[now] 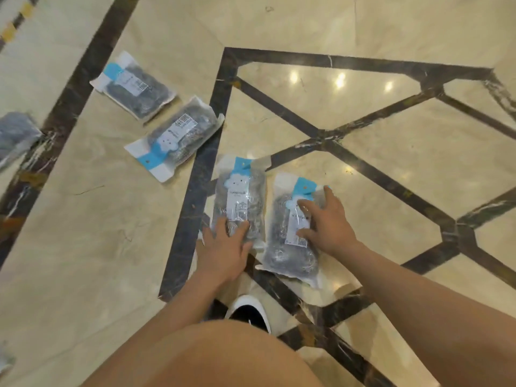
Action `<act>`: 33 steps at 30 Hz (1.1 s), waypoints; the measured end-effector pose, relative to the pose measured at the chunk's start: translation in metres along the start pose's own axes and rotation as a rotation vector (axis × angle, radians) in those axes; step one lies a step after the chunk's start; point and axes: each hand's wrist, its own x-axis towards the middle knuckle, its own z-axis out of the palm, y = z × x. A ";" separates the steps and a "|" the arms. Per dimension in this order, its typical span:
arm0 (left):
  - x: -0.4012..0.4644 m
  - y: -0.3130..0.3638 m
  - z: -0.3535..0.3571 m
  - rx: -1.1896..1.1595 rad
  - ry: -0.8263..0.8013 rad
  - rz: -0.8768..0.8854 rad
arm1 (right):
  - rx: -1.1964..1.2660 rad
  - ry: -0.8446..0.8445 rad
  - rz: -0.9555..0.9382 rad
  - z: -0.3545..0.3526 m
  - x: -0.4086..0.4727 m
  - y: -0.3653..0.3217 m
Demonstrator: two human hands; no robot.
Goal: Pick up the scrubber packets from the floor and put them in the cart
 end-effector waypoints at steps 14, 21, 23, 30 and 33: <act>0.016 -0.002 -0.027 -1.018 0.037 -0.527 | 0.653 0.018 0.528 0.017 -0.012 -0.024; -0.070 0.003 -0.108 -1.121 -0.104 -0.559 | 0.862 0.080 0.521 -0.076 -0.092 -0.051; -0.106 0.007 -0.143 -1.178 -0.171 -0.532 | 0.909 0.044 0.488 -0.115 -0.124 -0.064; -0.274 0.036 -0.312 -1.334 -0.359 -0.340 | 0.953 -0.069 0.309 -0.286 -0.277 -0.128; -0.359 0.051 -0.395 -1.366 -0.347 -0.247 | 0.944 -0.053 0.234 -0.370 -0.348 -0.166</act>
